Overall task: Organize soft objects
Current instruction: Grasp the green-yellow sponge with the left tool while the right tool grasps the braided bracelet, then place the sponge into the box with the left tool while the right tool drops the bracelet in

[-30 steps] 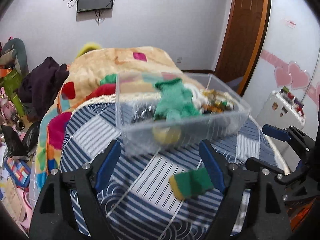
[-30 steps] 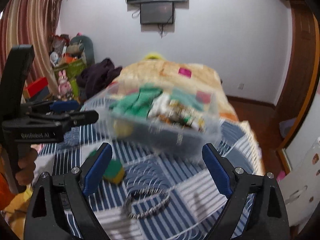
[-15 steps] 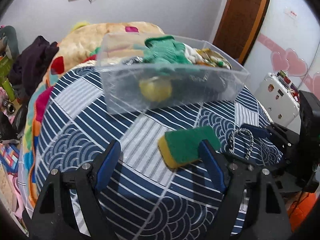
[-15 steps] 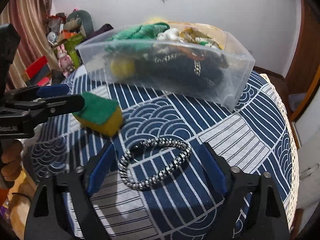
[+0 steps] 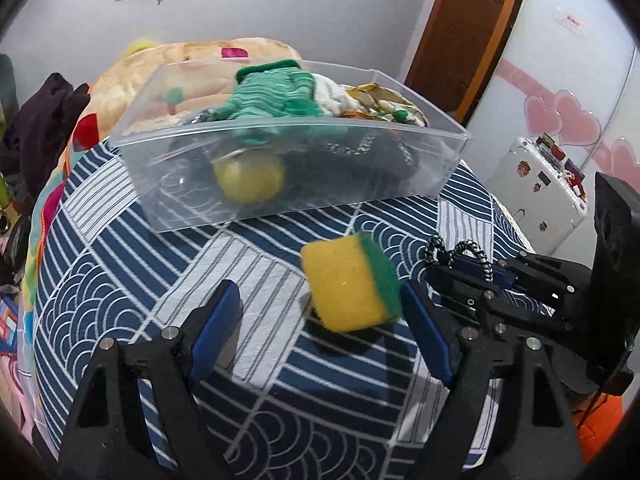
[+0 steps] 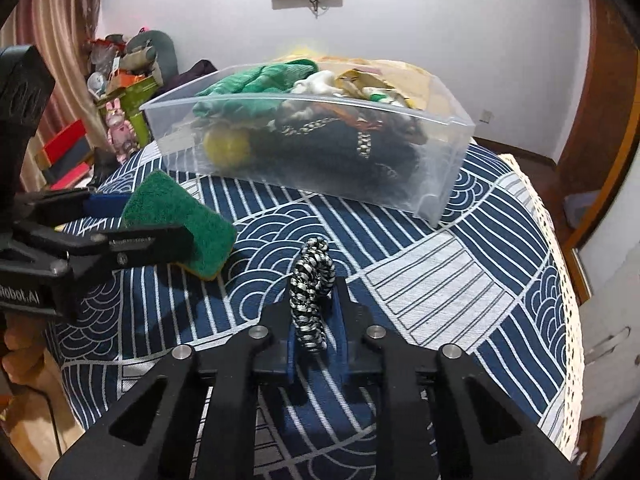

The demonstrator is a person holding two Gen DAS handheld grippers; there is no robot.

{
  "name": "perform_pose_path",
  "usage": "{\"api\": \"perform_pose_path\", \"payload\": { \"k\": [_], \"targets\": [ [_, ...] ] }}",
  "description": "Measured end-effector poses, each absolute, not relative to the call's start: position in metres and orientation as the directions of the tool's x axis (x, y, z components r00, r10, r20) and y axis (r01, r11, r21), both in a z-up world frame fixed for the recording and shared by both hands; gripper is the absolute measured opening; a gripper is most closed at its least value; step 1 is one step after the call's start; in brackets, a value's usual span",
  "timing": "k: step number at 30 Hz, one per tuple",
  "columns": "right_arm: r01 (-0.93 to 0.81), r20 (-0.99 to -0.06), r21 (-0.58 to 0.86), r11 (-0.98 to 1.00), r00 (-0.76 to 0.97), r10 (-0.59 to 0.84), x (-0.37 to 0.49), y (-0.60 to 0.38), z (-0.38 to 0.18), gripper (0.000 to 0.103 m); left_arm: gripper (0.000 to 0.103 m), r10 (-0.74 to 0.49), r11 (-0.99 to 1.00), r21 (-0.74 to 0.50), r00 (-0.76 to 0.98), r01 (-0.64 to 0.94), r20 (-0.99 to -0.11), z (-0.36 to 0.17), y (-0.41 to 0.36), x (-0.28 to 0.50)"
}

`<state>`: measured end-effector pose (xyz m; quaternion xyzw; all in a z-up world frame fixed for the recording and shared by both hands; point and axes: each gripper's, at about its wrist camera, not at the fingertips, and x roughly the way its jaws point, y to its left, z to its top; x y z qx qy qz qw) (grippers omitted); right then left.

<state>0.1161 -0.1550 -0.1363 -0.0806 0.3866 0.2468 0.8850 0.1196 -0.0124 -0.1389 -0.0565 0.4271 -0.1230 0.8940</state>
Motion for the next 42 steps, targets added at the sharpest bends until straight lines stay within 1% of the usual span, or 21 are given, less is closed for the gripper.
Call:
{"api": "perform_pose_path", "payload": {
  "k": [5,6,8,9,10,11,12,13,17,24,29,37,42],
  "targets": [
    [-0.487,-0.704,0.062,0.871,0.597,0.384,0.116,-0.161,-0.129,0.013,0.082,-0.262,0.965,-0.186,0.607,0.186,-0.751,-0.140,-0.025,0.124],
    [-0.484,-0.698,0.066,0.873,0.603,0.387,0.116,-0.162,-0.127,0.013,0.081,-0.261,0.965,-0.186,0.606,0.185,-0.752,-0.142,-0.026,0.125],
    [-0.478,-0.689,0.067,0.876,0.613,0.387,0.115,-0.165,-0.124,0.013,0.070,-0.279,0.960,-0.207,0.599,0.188,-0.750,-0.144,-0.029,0.130],
    [-0.473,-0.684,0.067,0.879,0.619,0.385,0.116,-0.166,-0.121,0.013,0.063,-0.292,0.956,-0.220,0.594,0.193,-0.750,-0.145,-0.029,0.131],
    [-0.468,-0.680,0.070,0.881,0.624,0.385,0.116,-0.168,-0.120,0.013,0.053,-0.315,0.949,-0.243,0.584,0.201,-0.748,-0.145,-0.030,0.133],
    [-0.463,-0.677,0.072,0.884,0.628,0.384,0.116,-0.170,-0.119,0.013,0.048,-0.334,0.943,-0.264,0.578,0.205,-0.745,-0.145,-0.030,0.134],
    [-0.457,-0.673,0.075,0.886,0.633,0.383,0.116,-0.172,-0.118,0.013,0.039,-0.351,0.936,-0.279,0.577,0.213,-0.738,-0.144,-0.030,0.134],
    [-0.453,-0.671,0.082,0.888,0.634,0.385,0.117,-0.174,-0.117,0.013,0.034,-0.358,0.934,-0.284,0.581,0.219,-0.731,-0.142,-0.031,0.133],
    [-0.452,-0.665,0.094,0.887,0.635,0.394,0.119,-0.175,-0.115,0.014,0.032,-0.315,0.949,-0.241,0.622,0.202,-0.717,-0.132,-0.030,0.127],
    [-0.464,-0.634,0.081,0.882,0.659,0.405,0.120,-0.173,-0.100,0.014,0.031,-0.306,0.950,-0.262,0.683,0.171,-0.663,-0.106,-0.006,0.121],
    [-0.475,-0.596,0.083,0.876,0.681,0.426,0.128,-0.168,-0.083,0.014,0.031,-0.305,0.948,-0.272,0.722,0.166,-0.621,-0.083,0.009,0.119],
    [-0.497,-0.528,0.078,0.864,0.714,0.459,0.146,-0.149,-0.057,0.014,0.031,-0.213,0.972,-0.208,0.795,0.112,-0.568,-0.051,0.031,0.129],
    [-0.502,-0.502,0.068,0.862,0.730,0.464,0.156,-0.138,-0.048,0.014,0.031,-0.152,0.984,-0.163,0.825,0.074,-0.545,-0.043,0.039,0.142]
  ]
}}
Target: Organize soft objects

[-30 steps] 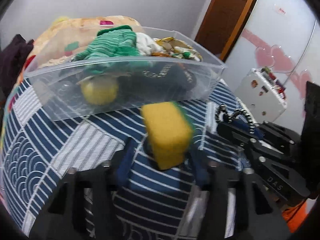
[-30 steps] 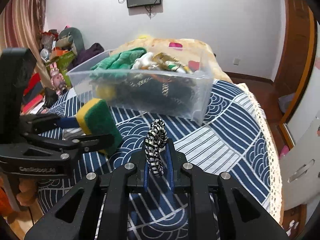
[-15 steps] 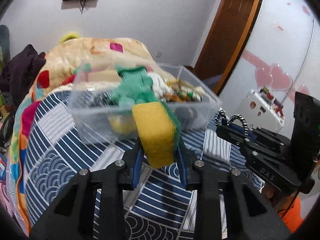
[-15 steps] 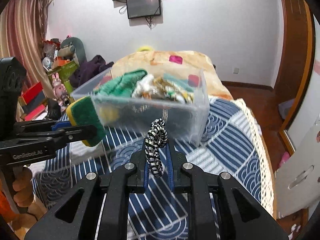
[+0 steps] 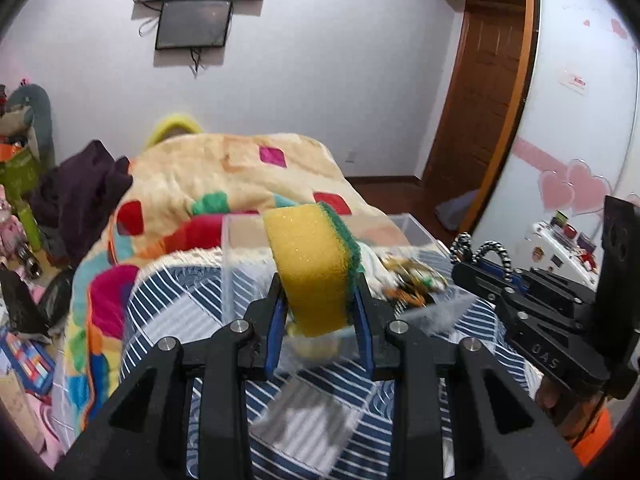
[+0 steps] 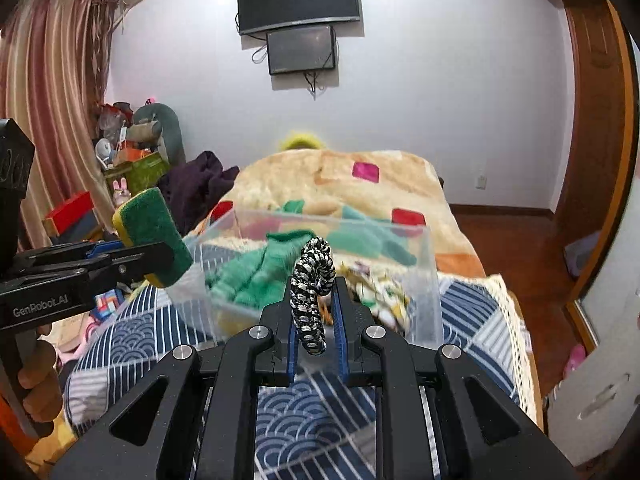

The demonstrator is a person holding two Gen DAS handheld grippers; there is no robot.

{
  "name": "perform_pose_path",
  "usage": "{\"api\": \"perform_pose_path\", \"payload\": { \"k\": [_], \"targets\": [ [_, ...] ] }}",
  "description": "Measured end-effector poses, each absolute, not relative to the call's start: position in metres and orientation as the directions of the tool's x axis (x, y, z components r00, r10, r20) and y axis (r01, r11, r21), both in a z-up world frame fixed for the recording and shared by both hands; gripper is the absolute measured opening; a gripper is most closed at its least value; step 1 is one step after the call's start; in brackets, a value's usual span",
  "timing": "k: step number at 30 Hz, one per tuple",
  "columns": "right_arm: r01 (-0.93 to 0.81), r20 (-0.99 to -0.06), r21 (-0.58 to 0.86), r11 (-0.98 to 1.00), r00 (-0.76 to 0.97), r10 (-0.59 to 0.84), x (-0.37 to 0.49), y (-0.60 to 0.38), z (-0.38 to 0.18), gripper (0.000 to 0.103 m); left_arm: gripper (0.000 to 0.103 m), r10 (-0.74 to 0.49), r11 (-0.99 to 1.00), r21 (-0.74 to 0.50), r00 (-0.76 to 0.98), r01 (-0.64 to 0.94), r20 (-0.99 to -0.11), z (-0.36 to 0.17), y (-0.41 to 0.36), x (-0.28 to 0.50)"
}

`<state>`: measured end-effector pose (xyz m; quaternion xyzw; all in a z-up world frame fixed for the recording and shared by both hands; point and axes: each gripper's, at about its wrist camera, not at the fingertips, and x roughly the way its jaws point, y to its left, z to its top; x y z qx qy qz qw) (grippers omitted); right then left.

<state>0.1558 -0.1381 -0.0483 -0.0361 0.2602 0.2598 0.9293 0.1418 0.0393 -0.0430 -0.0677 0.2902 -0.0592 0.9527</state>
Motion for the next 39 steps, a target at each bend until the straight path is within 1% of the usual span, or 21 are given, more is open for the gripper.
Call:
{"api": "perform_pose_path", "payload": {
  "k": [5,8,12,16,18,20,22,24,26,27,28,31,33,36,38,39],
  "targets": [
    [-0.498,-0.494,0.068,0.864,0.736,0.463,0.166,-0.133,-0.044,0.014,0.031,-0.116,0.988,-0.153,0.815,0.034,-0.567,-0.051,0.045,0.163],
    [-0.495,-0.502,0.066,0.866,0.734,0.458,0.174,-0.128,-0.045,0.014,0.031,-0.096,0.991,-0.134,0.798,0.019,-0.595,-0.063,0.044,0.178],
    [-0.492,-0.526,0.076,0.867,0.719,0.454,0.187,-0.123,-0.051,0.014,0.031,-0.088,0.994,-0.108,0.780,0.026,-0.619,-0.076,0.040,0.191],
    [-0.494,-0.565,0.118,0.861,0.680,0.468,0.201,-0.118,-0.064,0.014,0.031,-0.044,0.999,-0.048,0.773,0.018,-0.632,-0.086,0.035,0.198],
    [-0.493,-0.582,0.122,0.862,0.667,0.464,0.205,-0.117,-0.069,0.014,0.031,-0.044,0.999,-0.039,0.768,0.025,-0.639,-0.088,0.033,0.200],
    [-0.494,-0.604,0.122,0.861,0.651,0.459,0.208,-0.115,-0.076,0.014,0.031,-0.043,0.999,-0.037,0.760,0.026,-0.649,-0.091,0.032,0.202],
    [-0.496,-0.621,0.120,0.860,0.638,0.454,0.209,-0.114,-0.081,0.015,0.035,-0.056,0.998,-0.054,0.751,0.028,-0.658,-0.094,0.034,0.203],
    [-0.494,-0.627,0.112,0.862,0.638,0.447,0.206,-0.116,-0.083,0.016,0.037,-0.081,0.996,-0.086,0.740,0.032,-0.668,-0.096,0.038,0.203],
    [-0.489,-0.631,0.103,0.866,0.641,0.437,0.204,-0.118,-0.083,0.025,0.037,-0.094,0.994,-0.106,0.735,0.030,-0.671,-0.097,0.041,0.202],
    [-0.490,-0.633,0.100,0.866,0.640,0.436,0.202,-0.119,-0.082,0.034,0.038,-0.101,0.993,-0.114,0.735,0.032,-0.671,-0.097,0.042,0.201],
    [-0.490,-0.635,0.094,0.867,0.641,0.431,0.201,-0.119,-0.081,0.041,0.041,-0.102,0.993,-0.115,0.736,0.033,-0.670,-0.096,0.043,0.200],
    [-0.487,-0.633,0.067,0.871,0.654,0.414,0.197,-0.121,-0.078,0.049,0.052,-0.115,0.991,-0.126,0.740,0.041,-0.663,-0.092,0.042,0.193],
    [-0.487,-0.633,0.057,0.871,0.657,0.409,0.196,-0.122,-0.077,0.051,0.055,-0.120,0.991,-0.127,0.744,0.048,-0.657,-0.089,0.042,0.187],
    [-0.492,-0.630,0.060,0.868,0.656,0.415,0.193,-0.126,-0.074,0.052,0.062,-0.132,0.989,-0.133,0.748,0.059,-0.651,-0.086,0.041,0.179],
    [-0.494,-0.628,0.066,0.867,0.655,0.420,0.191,-0.129,-0.073,0.056,0.062,-0.130,0.990,-0.128,0.753,0.062,-0.645,-0.083,0.042,0.174],
    [-0.493,-0.625,0.065,0.868,0.657,0.420,0.191,-0.130,-0.073,0.061,0.063,-0.126,0.990,-0.125,0.756,0.059,-0.643,-0.081,0.042,0.172]
  ]
}}
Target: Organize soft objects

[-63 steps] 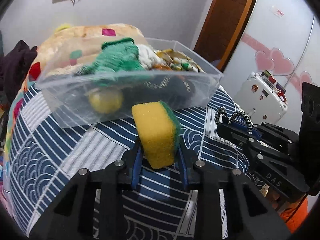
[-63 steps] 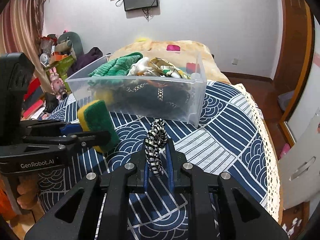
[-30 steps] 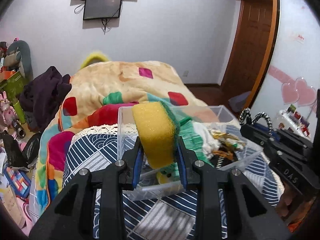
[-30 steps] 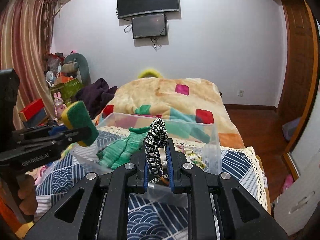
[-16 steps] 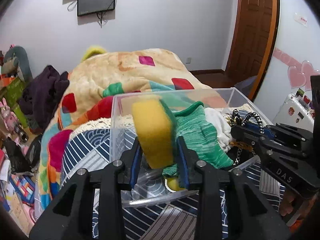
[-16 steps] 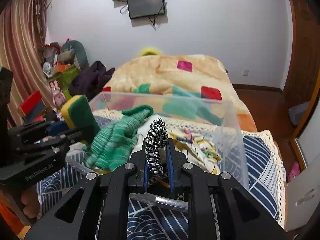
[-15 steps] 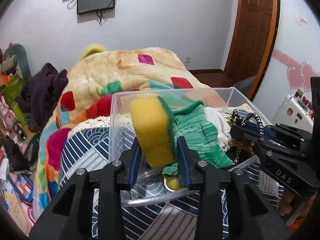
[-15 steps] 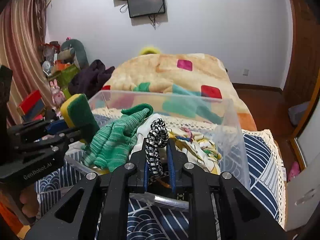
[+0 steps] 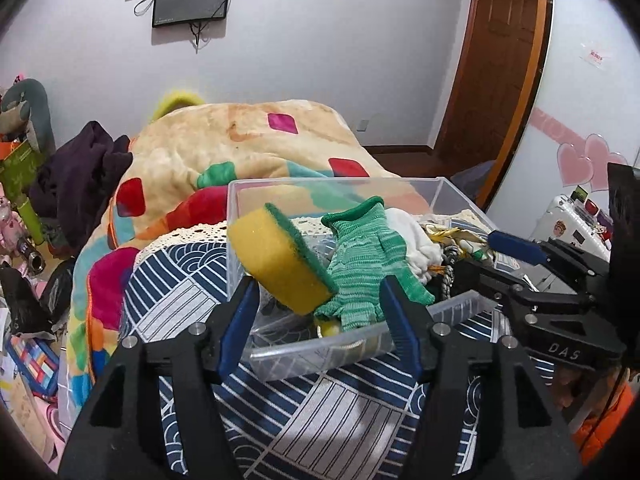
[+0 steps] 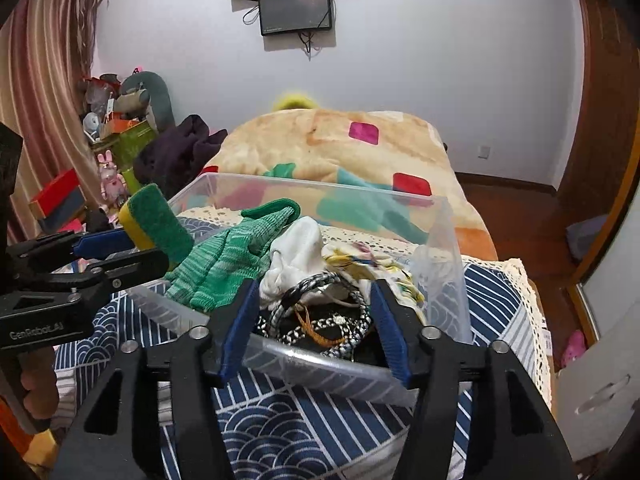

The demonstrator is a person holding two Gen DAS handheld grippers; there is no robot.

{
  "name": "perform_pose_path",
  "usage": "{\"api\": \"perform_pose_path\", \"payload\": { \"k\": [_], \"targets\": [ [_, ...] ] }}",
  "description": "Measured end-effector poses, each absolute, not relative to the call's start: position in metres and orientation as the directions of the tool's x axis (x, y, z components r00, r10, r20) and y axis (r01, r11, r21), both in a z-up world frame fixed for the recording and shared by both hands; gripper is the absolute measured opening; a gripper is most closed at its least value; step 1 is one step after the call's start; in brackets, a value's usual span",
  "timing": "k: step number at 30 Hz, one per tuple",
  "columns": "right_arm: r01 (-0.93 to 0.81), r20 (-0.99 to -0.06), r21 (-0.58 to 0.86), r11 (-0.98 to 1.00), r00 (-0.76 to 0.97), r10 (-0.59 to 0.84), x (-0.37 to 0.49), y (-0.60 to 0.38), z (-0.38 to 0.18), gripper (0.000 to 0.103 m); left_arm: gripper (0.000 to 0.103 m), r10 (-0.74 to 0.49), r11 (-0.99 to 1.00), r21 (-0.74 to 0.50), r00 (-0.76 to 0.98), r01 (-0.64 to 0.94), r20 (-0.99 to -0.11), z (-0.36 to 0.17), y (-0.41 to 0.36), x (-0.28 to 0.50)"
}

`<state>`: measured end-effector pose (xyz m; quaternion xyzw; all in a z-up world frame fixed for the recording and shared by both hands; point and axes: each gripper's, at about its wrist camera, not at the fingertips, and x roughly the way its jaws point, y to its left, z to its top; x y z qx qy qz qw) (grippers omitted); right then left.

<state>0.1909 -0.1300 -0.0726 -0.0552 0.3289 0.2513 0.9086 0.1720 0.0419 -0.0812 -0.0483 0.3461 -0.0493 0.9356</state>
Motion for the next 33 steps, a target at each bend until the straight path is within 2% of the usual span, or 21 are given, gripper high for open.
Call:
{"api": "perform_pose_path", "payload": {
  "k": [7,10,17,20,26,30,33],
  "targets": [
    [-0.480,-0.584,0.101,0.871,0.680,0.443,0.185,-0.142,-0.058,0.064,0.072,-0.146,0.985,-0.164,0.782,0.057,-0.606,-0.065,0.049,0.159],
    [-0.477,-0.547,0.108,0.872,0.704,0.453,0.179,-0.146,-0.046,0.074,0.073,-0.149,0.982,-0.180,0.798,0.052,-0.584,-0.056,0.052,0.153],
    [-0.493,-0.445,0.103,0.864,0.754,0.483,0.157,-0.150,-0.015,0.078,0.073,-0.161,0.975,-0.212,0.853,0.061,-0.496,-0.022,0.055,0.126],
    [-0.500,-0.403,0.094,0.861,0.771,0.493,0.147,-0.150,-0.004,0.084,0.075,-0.168,0.975,-0.207,0.877,0.081,-0.450,-0.008,0.051,0.111],
    [-0.523,-0.333,0.081,0.848,0.788,0.518,0.128,-0.148,0.012,0.085,0.089,-0.157,0.979,-0.177,0.925,0.100,-0.347,0.018,0.039,0.074],
    [-0.523,-0.284,0.066,0.850,0.806,0.519,0.114,-0.150,0.020,0.103,0.094,-0.133,0.984,-0.155,0.942,0.088,-0.309,0.028,0.036,0.058],
    [-0.531,-0.245,0.062,0.845,0.812,0.529,0.103,-0.153,0.023,0.103,0.097,-0.108,0.988,-0.138,0.951,0.070,-0.291,0.033,0.036,0.050]
  ]
}}
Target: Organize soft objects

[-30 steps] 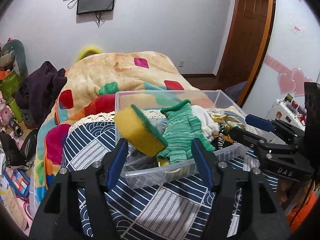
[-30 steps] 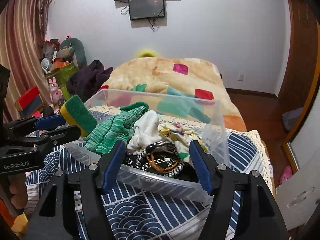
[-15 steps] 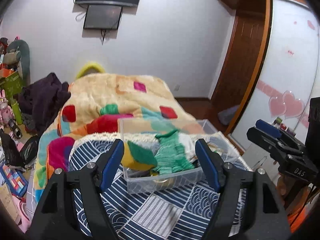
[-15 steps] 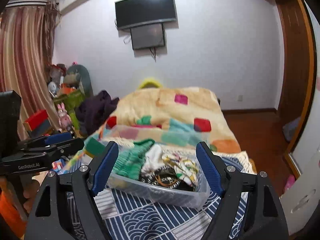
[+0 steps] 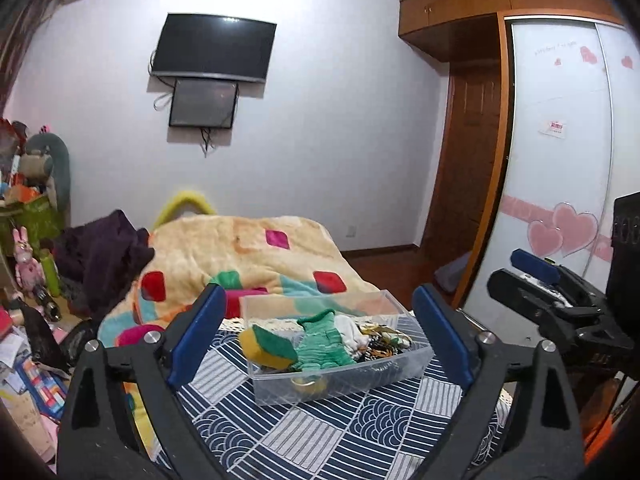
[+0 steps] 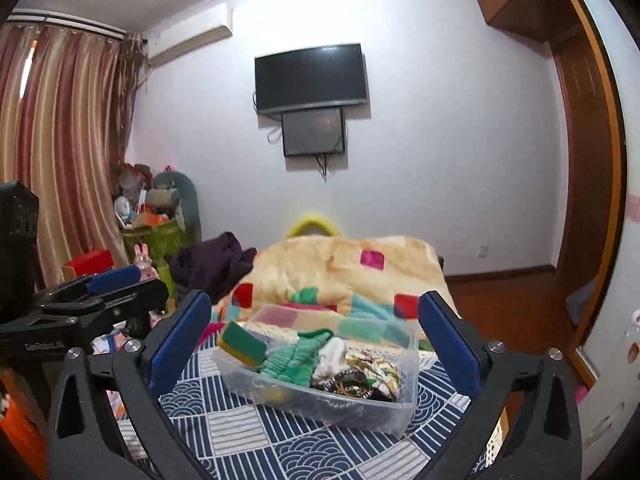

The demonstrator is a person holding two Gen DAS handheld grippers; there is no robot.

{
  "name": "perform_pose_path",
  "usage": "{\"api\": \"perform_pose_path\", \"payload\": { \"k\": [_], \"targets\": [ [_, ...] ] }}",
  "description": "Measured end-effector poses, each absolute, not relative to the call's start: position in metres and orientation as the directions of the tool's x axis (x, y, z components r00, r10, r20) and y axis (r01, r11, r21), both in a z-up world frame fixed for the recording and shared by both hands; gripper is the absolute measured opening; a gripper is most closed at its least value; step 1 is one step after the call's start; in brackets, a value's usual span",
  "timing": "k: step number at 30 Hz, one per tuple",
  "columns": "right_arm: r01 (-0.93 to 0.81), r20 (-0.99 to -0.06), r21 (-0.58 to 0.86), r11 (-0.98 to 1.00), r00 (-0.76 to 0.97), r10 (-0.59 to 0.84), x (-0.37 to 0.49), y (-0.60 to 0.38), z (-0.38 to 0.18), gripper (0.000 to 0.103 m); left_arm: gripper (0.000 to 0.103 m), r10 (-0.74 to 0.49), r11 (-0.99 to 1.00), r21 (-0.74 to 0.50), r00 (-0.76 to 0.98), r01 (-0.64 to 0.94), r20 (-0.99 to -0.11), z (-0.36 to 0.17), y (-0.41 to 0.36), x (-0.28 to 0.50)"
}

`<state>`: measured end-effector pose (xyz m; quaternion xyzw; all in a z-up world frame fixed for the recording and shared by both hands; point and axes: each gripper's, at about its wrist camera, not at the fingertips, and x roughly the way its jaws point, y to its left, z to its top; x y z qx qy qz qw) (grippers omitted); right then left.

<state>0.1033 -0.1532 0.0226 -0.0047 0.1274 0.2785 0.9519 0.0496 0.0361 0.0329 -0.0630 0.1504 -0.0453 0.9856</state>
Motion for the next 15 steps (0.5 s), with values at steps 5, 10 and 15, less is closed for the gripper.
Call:
{"api": "perform_pose_path", "payload": {
  "k": [5,10,15],
  "targets": [
    [-0.531,-0.218,0.061,0.845,0.819,0.530,0.093,-0.156,0.027,0.103,0.100,-0.097,0.989,-0.135,0.959,0.062,-0.266,0.040,0.038,0.036],
    [-0.523,-0.200,0.069,0.850,0.827,0.525,0.087,-0.160,0.030,0.103,0.102,-0.089,0.991,-0.122,0.964,0.059,-0.252,0.044,0.035,0.029],
    [-0.514,-0.197,0.073,0.855,0.833,0.518,0.083,-0.163,0.031,0.103,0.103,-0.079,0.993,-0.103,0.967,0.055,-0.243,0.044,0.031,0.026]
  ]
}}
